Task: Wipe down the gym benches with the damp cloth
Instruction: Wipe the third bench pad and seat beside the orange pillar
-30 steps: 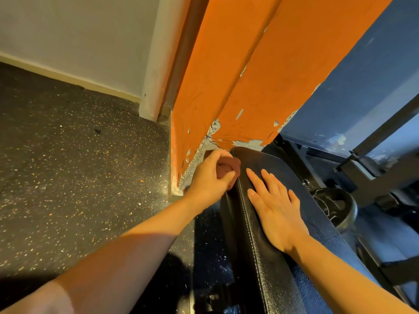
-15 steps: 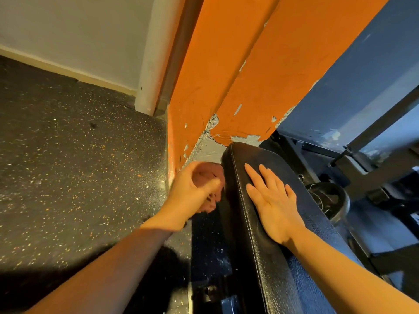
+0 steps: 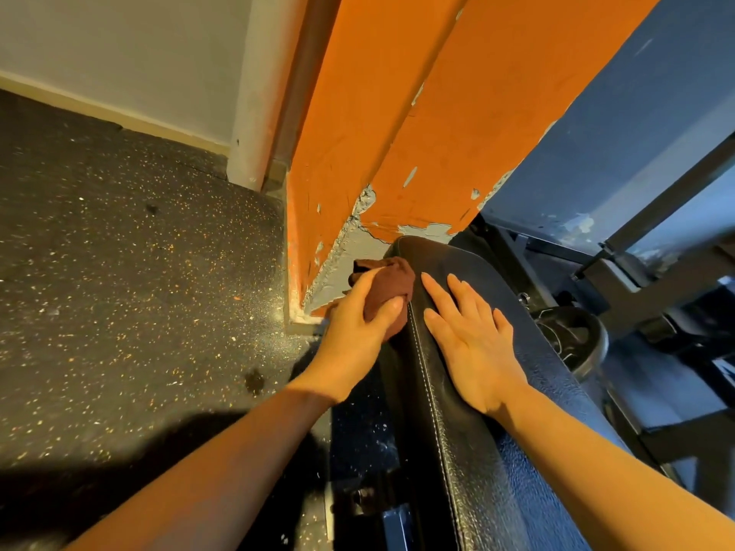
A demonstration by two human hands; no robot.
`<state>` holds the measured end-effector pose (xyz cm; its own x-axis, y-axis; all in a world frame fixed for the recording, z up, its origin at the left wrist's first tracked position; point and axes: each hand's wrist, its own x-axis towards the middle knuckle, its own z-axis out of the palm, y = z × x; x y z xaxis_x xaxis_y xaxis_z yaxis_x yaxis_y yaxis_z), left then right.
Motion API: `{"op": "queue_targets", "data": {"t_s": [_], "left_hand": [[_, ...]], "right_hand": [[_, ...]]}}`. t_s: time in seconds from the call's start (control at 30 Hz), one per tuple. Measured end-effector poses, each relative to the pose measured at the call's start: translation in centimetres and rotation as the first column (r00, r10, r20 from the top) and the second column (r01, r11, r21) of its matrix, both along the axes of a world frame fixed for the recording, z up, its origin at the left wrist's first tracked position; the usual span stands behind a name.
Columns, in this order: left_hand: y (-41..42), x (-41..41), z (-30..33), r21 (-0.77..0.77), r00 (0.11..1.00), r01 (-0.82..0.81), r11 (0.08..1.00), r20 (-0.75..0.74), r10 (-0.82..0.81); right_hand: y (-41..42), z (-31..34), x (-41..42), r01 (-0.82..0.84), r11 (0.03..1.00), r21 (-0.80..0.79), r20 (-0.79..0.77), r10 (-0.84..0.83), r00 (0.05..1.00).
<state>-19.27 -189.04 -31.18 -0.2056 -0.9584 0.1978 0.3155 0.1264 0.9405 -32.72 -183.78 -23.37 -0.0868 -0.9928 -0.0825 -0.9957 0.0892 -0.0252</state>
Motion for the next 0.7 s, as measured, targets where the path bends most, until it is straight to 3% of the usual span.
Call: {"op": "queue_targets", "data": {"t_s": [0.13, 0.23, 0.53, 0.7], "left_hand": [[-4.8, -0.8, 2.6, 0.145, 0.995, -0.007, 0.989, 0.102, -0.008], [-5.1, -0.6, 2.7, 0.065, 0.986, -0.036, 0.997, 0.165, 0.025], [5.9, 2.1, 2.0, -0.045, 0.983, 0.014, 0.999, 0.186, -0.006], [8.8, 1.6, 3.1, 0.163, 0.985, -0.036, 0.986, 0.174, 0.007]], "right_hand": [[-0.1, -0.1, -0.1, 0.009, 1.0, -0.01, 0.008, -0.009, 1.0], [-0.2, -0.2, -0.2, 0.013, 1.0, -0.009, 0.009, -0.013, 1.0], [-0.6, -0.1, -0.4, 0.028, 0.999, -0.026, -0.043, -0.029, 0.999], [2.4, 0.8, 1.7, 0.109, 0.993, 0.042, 0.044, -0.111, 0.993]]}}
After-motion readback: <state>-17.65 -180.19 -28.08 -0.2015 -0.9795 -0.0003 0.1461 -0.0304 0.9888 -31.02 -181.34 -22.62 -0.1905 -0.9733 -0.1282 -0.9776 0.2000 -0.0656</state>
